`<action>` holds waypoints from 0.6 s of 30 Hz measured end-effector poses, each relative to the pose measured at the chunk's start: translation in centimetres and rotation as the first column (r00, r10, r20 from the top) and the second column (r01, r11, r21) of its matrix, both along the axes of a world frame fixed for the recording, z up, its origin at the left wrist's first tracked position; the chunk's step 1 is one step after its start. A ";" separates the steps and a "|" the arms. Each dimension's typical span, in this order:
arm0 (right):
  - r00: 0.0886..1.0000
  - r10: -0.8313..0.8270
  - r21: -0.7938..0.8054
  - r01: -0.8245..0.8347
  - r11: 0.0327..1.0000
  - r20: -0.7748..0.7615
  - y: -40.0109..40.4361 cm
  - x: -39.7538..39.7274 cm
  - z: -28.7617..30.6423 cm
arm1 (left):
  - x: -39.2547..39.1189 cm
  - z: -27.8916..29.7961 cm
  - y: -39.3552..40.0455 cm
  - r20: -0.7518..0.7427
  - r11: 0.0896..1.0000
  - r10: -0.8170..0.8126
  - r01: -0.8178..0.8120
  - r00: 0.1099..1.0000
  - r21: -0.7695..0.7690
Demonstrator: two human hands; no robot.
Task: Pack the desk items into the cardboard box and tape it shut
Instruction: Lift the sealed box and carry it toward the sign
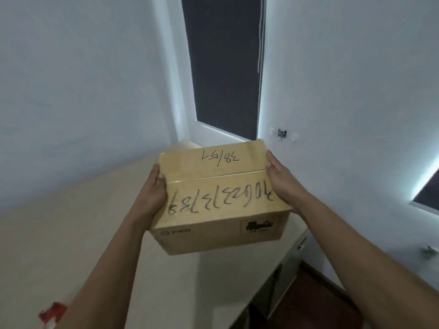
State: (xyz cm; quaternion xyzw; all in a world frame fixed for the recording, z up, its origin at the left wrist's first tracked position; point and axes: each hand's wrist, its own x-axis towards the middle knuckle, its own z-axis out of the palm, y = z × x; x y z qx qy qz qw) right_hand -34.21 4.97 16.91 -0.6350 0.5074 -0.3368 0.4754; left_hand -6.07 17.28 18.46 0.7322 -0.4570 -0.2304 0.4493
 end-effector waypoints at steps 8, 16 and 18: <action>0.955 -0.295 0.019 0.295 0.955 -0.005 4.8 -17.2 1.8 | -13.8 1.2 -5.0 -0.007 0.931 -0.362 0.362 0.932 0.055; 0.824 -0.566 0.035 0.566 0.824 -0.007 13.1 -33.0 4.0 | -30.0 1.7 -7.4 -0.009 0.786 -0.617 0.616 0.787 0.049; 0.781 -0.624 0.028 0.625 0.780 -0.028 15.3 -37.1 4.3 | -34.4 1.4 -8.0 -0.008 0.749 -0.661 0.660 0.750 0.050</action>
